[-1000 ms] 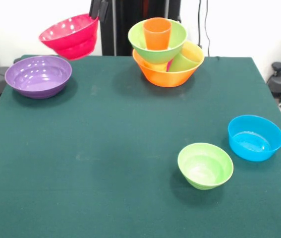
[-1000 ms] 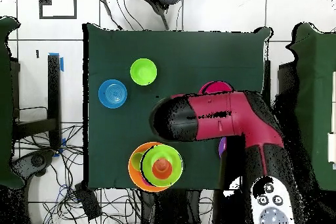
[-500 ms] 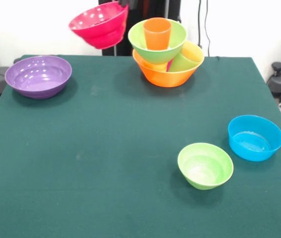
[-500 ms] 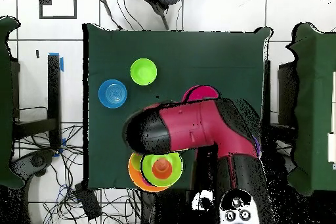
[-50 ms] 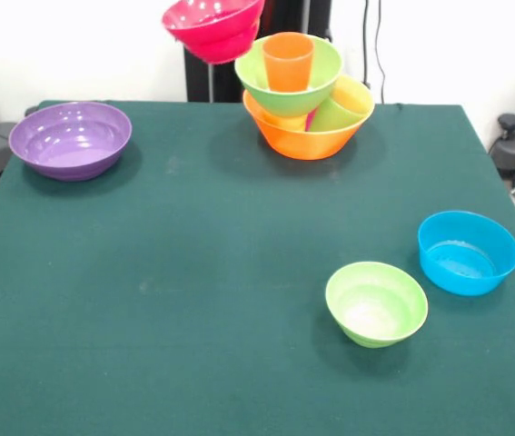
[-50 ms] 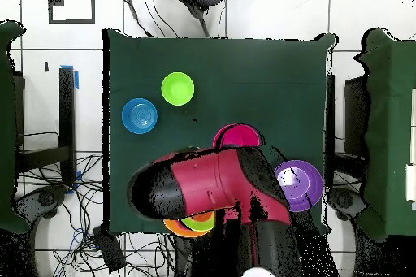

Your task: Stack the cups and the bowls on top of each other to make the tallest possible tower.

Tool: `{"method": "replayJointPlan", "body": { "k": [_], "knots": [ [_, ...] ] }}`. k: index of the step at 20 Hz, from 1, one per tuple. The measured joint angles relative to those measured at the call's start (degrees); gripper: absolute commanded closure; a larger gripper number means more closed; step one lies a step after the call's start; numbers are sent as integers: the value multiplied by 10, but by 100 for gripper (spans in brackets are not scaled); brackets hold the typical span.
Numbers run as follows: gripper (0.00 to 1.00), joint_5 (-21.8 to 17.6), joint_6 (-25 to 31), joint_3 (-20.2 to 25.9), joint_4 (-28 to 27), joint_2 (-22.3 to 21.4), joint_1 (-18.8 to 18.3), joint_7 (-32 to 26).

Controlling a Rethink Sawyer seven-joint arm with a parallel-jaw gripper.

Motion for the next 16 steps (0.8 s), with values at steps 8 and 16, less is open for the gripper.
{"method": "replayJointPlan", "body": {
  "k": [8, 16],
  "knots": [
    [100, 0, 0, -37, 51, -41, 38, 0],
    [100, -27, -31, -89, 81, -46, 104, 29]
  ]
}}
